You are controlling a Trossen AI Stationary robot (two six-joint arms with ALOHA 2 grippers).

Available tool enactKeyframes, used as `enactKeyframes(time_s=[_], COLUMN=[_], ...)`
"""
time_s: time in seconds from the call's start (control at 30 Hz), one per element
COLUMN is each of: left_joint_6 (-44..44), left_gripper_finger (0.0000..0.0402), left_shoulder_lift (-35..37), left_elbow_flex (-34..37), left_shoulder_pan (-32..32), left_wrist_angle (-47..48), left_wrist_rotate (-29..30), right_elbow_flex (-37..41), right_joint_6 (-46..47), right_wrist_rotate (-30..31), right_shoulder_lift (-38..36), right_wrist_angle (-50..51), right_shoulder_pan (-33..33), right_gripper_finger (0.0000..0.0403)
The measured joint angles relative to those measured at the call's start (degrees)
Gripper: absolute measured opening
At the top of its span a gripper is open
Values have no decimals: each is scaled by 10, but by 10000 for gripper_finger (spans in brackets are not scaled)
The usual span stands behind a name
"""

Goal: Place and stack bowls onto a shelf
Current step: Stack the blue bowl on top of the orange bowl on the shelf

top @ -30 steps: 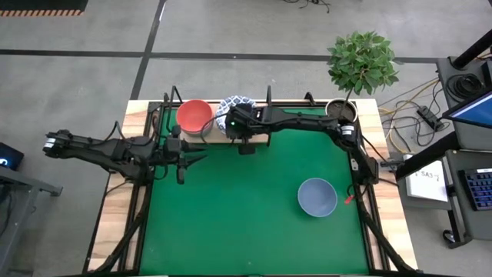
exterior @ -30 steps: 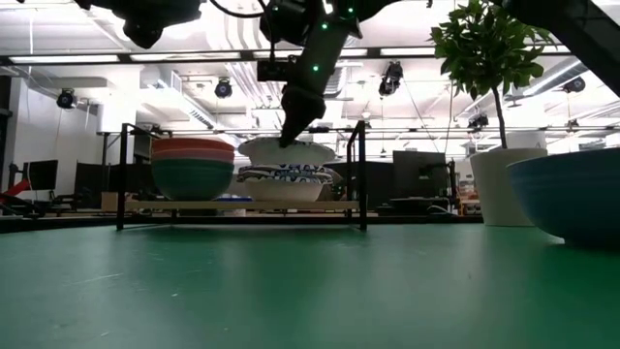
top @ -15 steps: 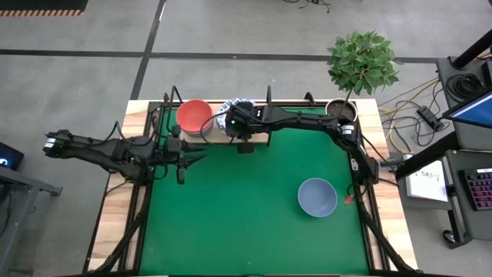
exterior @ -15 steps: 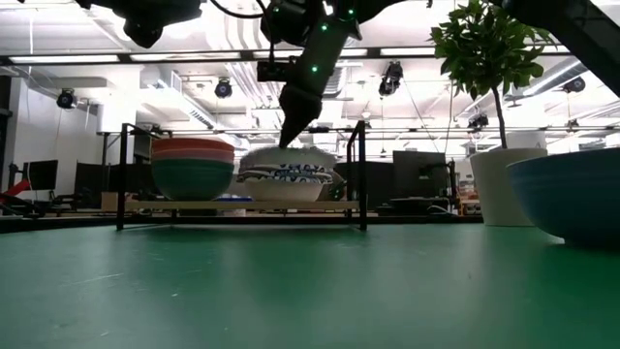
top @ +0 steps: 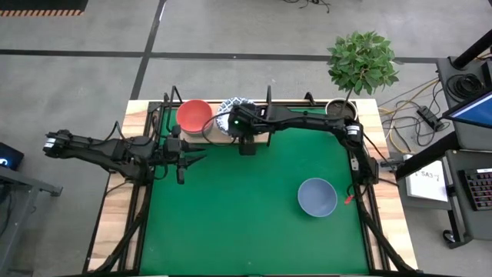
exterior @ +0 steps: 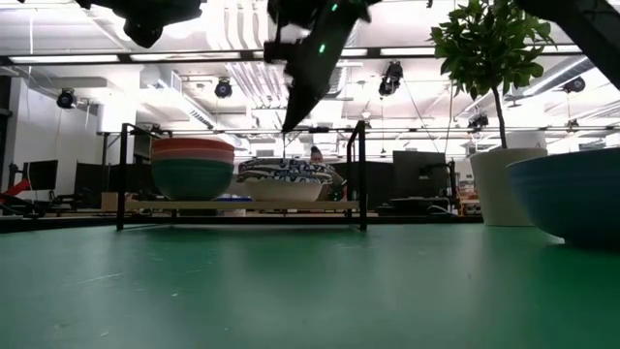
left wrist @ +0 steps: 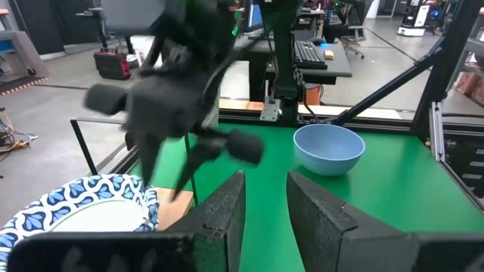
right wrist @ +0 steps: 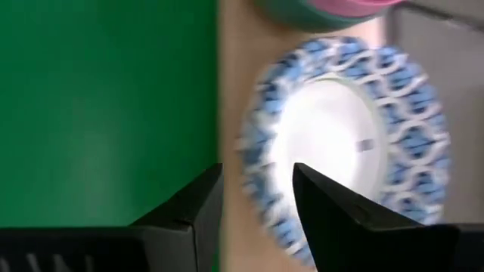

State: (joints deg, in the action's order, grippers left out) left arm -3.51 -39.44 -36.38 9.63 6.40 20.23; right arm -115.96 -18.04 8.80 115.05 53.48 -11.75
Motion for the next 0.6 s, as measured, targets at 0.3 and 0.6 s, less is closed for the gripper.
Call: enactKeyframes(time_s=[0.3, 0.6], left_joint_6=[0, 3], left_gripper_finger=[81, 81], left_shoulder_lift=[-4, -6], left_elbow_flex=[0, -1], left_shoulder_pan=[0, 0], left_wrist_angle=[1, 0], left_wrist_rotate=[0, 0], right_elbow_flex=[13, 66], right_joint_6=[196, 427], right_wrist_rotate=[-210, -213], right_shoulder_lift=[-66, -72], right_wrist_angle=[77, 138], right_shoulder_pan=[39, 136], right_gripper_finger=[142, 141])
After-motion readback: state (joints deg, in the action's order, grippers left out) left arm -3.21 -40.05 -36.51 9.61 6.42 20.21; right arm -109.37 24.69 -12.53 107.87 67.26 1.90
